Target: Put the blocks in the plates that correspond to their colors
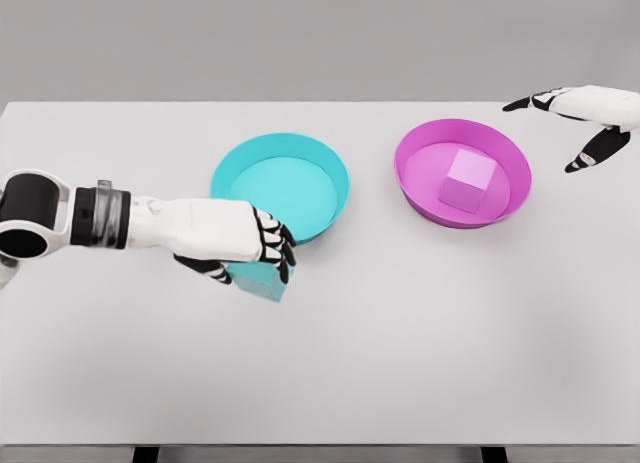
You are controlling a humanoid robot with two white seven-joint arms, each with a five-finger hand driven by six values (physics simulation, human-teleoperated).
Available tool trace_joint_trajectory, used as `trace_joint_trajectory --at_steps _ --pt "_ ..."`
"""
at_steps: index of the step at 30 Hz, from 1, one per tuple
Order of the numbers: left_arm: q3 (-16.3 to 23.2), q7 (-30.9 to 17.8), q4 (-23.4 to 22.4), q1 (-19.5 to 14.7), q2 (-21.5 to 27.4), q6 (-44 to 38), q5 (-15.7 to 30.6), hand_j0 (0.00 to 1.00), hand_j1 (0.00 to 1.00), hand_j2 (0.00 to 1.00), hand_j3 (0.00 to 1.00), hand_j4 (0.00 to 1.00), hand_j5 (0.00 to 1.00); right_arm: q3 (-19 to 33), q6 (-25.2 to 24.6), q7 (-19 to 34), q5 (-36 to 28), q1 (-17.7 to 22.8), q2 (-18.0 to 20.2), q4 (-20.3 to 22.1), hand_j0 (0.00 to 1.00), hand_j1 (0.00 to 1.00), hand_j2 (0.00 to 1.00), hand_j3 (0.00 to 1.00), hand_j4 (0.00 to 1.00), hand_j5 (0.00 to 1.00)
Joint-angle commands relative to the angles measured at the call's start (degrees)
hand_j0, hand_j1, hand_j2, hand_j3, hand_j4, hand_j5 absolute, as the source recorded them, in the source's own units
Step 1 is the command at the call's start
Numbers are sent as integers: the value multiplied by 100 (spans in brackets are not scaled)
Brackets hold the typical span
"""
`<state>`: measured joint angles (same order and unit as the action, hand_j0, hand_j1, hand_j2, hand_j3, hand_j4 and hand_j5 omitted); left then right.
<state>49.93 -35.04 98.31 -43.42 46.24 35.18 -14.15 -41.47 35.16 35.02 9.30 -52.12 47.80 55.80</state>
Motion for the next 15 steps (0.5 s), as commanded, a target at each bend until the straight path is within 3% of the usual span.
trace_joint_trajectory --at_steps 1,15 --pt "-194 4 -5 0 -1 -18 36 64 64 64 64 64 64 7 -16 -2 -34 0 1 1 100 100 100 100 100 100" --pt "-616 4 -233 -18 -229 -18 44 63 63 63 63 63 63 7 -16 -2 -34 -53 -8 -26 100 100 100 100 100 100"
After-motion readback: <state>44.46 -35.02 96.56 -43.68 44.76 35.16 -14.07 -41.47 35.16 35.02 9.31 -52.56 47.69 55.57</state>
